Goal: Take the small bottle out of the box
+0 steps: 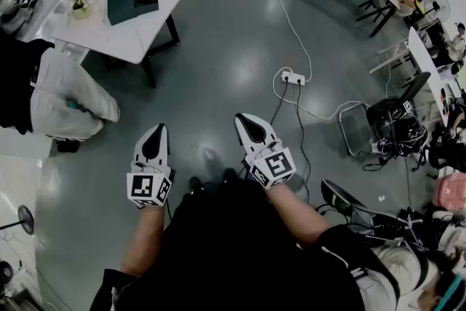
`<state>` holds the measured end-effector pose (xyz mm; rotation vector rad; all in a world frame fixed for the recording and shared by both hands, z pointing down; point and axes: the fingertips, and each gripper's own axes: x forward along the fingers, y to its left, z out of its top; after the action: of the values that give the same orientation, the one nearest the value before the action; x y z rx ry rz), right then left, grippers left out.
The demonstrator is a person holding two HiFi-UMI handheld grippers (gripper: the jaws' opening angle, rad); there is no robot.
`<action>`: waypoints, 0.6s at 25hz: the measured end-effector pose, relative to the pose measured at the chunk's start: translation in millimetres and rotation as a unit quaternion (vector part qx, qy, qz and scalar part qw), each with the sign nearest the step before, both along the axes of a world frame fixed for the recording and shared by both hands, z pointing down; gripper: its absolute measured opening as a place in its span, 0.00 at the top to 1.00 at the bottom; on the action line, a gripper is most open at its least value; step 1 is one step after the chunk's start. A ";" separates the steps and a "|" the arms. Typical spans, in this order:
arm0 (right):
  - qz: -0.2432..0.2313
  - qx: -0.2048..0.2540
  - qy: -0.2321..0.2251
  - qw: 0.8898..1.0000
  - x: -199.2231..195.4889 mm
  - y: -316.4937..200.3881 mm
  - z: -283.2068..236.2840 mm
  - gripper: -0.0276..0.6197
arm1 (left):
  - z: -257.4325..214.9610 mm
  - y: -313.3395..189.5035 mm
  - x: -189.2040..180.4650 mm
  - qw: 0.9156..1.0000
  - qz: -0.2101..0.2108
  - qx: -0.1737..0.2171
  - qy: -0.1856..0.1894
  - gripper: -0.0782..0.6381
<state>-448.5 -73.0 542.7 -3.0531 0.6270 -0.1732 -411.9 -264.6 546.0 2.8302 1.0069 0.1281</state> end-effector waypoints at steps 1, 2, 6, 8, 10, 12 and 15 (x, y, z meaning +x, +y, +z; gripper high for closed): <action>-0.003 0.003 -0.007 1.000 -6.0 -2.3 2.5 0.90 | -0.2 1.2 -6.1 1.000 0.002 0.002 -0.002 0.87; -0.006 0.005 -0.014 1.000 -11.7 -4.2 4.6 0.90 | -0.5 2.6 -12.2 1.000 0.004 0.003 -0.005 0.87; -0.024 0.000 -0.014 1.000 -23.9 -4.4 0.3 0.90 | -3.7 11.3 -32.4 1.000 0.009 0.002 -0.007 0.87; -0.032 -0.006 0.000 0.999 -22.9 2.1 -6.5 0.90 | -4.9 18.3 -36.8 1.000 0.009 0.003 -0.004 0.87; -0.032 -0.005 0.004 0.999 -25.0 13.4 -7.4 0.90 | -4.1 26.7 -41.7 1.000 0.008 0.009 -0.007 0.87; -0.029 0.004 0.005 1.000 -32.4 25.3 -4.4 0.90 | -3.8 35.0 -48.0 1.000 0.009 0.017 -0.011 0.87; -0.025 0.020 0.015 0.999 -42.9 40.7 -2.4 0.90 | -4.3 45.2 -52.9 1.000 0.012 0.017 -0.018 0.87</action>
<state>-491.5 -32.3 540.2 -3.0091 0.6990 -0.1147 -464.8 -219.4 541.7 2.8349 1.0405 0.2006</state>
